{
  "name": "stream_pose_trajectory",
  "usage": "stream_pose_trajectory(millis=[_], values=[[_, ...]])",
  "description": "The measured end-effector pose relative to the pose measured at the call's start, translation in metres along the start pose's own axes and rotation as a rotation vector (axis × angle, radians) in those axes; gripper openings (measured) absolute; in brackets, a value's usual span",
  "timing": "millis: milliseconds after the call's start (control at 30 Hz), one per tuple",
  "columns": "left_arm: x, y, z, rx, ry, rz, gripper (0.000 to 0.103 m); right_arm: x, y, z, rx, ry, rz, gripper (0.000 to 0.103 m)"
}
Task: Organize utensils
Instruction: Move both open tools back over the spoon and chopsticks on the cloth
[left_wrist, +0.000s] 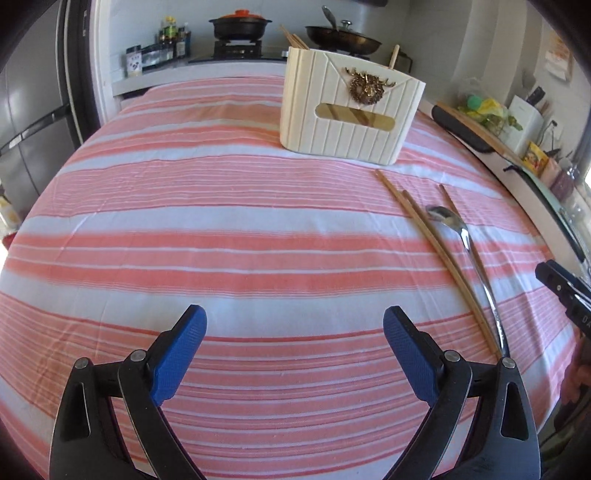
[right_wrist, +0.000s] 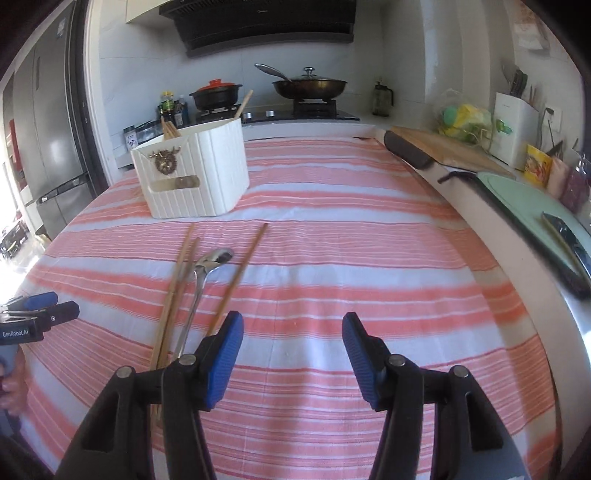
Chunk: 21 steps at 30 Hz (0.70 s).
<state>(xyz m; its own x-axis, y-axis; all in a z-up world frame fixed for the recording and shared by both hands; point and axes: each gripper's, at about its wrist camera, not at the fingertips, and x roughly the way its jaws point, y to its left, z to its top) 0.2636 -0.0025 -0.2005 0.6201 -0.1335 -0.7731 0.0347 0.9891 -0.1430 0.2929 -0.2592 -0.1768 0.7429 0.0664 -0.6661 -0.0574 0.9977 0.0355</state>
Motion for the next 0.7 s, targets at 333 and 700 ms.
stream_pose_trajectory(millis=[333,700], values=[[0.006,0.004,-0.006,-0.017,0.010,0.013,0.097,0.015,-0.002,-0.014,0.028,0.006,-0.012,0.057],[0.008,0.002,-0.007,-0.005,0.020,0.014,0.101,0.021,-0.018,-0.015,0.136,0.035,-0.090,0.057]])
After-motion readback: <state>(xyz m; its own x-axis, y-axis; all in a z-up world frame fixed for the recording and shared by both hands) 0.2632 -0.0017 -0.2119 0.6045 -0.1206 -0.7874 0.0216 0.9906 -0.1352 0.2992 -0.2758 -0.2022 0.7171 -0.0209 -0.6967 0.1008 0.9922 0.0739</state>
